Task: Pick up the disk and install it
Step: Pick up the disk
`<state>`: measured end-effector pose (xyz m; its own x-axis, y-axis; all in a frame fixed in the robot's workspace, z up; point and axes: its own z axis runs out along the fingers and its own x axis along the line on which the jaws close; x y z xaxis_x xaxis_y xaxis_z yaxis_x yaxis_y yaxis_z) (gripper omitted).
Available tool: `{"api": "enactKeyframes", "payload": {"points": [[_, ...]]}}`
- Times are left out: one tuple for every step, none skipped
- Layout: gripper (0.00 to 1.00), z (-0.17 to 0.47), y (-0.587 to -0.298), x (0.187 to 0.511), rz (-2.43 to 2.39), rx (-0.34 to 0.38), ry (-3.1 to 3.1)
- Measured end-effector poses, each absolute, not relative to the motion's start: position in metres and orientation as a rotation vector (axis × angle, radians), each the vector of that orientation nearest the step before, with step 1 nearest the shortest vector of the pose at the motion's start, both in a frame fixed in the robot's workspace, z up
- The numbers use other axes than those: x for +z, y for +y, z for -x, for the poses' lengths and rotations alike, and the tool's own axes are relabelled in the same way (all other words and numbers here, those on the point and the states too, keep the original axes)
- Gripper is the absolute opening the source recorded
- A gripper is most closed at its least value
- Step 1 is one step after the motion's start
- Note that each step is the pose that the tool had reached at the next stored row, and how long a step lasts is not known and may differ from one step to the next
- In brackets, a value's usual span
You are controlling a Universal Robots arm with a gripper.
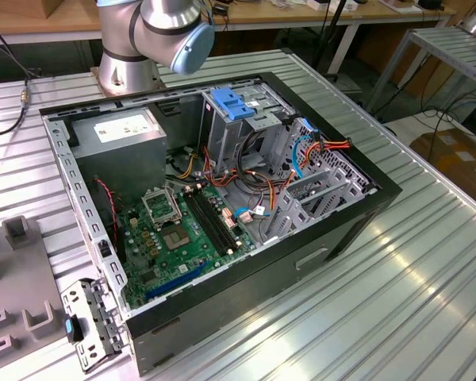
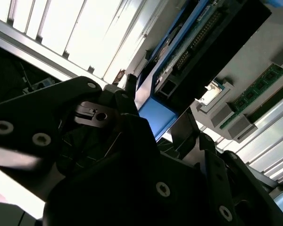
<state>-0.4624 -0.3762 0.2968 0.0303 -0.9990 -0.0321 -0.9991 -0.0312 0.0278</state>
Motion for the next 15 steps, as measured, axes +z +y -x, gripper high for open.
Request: {"api": "enactKeyframes", "payload": {"points": [[0.51,0.4624,-0.3762,0.2967,2.253,0.066,2.185],[0.51,0.4624,-0.3763,0.2967,2.253,0.066,2.185],[0.51,0.4623,-0.3762,0.2965,2.253,0.066,2.185],[0.51,0.4623,-0.3759,0.2961,2.253,0.066,2.185],[0.51,0.4624,-0.3755,0.2958,2.252,0.066,2.185],[0.51,0.4624,-0.3752,0.2955,2.251,0.066,2.187],[0.51,0.4624,-0.375,0.2955,2.245,0.066,2.193],[0.51,0.4624,-0.3749,0.2955,2.235,0.067,2.203],[0.51,0.4624,-0.3749,0.2954,2.23,0.066,2.208],[0.51,0.4624,-0.3749,0.2953,2.222,0.066,2.215],[0.51,0.4624,-0.3748,0.2953,2.211,0.066,2.226],[0.51,0.4624,-0.3748,0.2953,2.21,0.066,2.227],[0.51,0.4624,-0.3749,0.2953,2.21,0.066,2.227],[0.51,0.4624,-0.3749,0.2953,2.21,0.066,2.228],[0.51,0.4624,-0.3749,0.2953,2.21,0.066,2.228]]}}
